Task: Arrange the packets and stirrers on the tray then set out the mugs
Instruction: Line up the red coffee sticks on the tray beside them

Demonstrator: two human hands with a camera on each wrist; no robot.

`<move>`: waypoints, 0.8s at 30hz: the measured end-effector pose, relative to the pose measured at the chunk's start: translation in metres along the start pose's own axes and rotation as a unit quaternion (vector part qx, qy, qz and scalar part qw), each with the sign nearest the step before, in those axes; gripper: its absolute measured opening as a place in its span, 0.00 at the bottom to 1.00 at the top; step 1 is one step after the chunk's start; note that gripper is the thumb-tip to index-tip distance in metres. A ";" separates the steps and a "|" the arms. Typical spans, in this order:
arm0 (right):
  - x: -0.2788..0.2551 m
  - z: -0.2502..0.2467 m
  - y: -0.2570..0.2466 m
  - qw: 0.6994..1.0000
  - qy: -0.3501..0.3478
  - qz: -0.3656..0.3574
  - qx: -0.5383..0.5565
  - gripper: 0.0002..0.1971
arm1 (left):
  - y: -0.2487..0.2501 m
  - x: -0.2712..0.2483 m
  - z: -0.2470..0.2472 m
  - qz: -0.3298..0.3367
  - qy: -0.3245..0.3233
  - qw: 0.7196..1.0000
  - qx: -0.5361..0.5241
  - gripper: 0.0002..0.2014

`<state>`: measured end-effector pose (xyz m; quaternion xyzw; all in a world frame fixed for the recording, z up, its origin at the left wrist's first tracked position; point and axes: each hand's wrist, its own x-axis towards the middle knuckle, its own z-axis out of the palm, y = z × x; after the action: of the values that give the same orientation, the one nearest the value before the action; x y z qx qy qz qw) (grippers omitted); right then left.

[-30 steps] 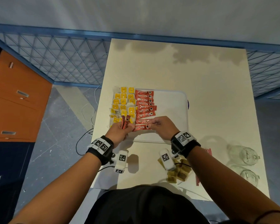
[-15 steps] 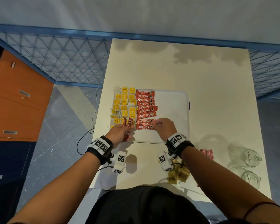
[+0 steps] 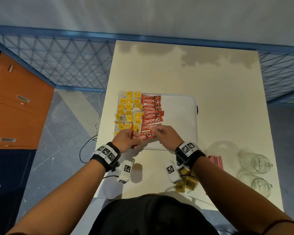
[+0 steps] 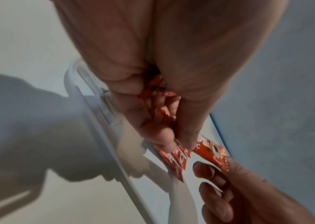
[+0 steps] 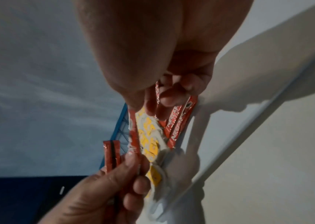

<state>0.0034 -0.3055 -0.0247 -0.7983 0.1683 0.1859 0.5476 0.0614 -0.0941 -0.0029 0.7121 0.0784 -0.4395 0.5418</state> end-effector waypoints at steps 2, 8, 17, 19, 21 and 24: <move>-0.003 -0.001 0.000 0.998 -0.015 0.013 0.051 0.15 | -0.001 0.003 0.002 0.012 0.016 1.000 0.017 0.06; -0.003 -0.002 0.020 0.998 0.023 0.037 -0.045 0.14 | -0.008 0.012 0.007 0.036 0.043 0.994 0.097 0.04; -0.002 -0.001 0.033 0.985 0.059 0.085 -0.137 0.06 | -0.014 0.025 0.018 0.049 0.120 0.954 0.270 0.03; 0.000 0.001 0.033 0.983 0.067 0.085 -0.151 0.05 | -0.011 0.026 0.022 0.059 0.139 0.939 0.310 0.03; 0.001 0.004 0.031 0.979 0.079 0.086 -0.168 0.06 | -0.007 0.027 0.025 0.064 0.150 0.932 0.322 0.05; 0.003 0.005 0.028 0.975 0.084 0.090 -0.185 0.07 | -0.004 0.030 0.026 0.074 0.160 0.922 0.344 0.07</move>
<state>-0.0079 -0.3105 -0.0506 -0.8800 0.2479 0.1944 0.3555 0.0632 -0.1250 -0.0274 0.9194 -0.0446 -0.2782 0.2745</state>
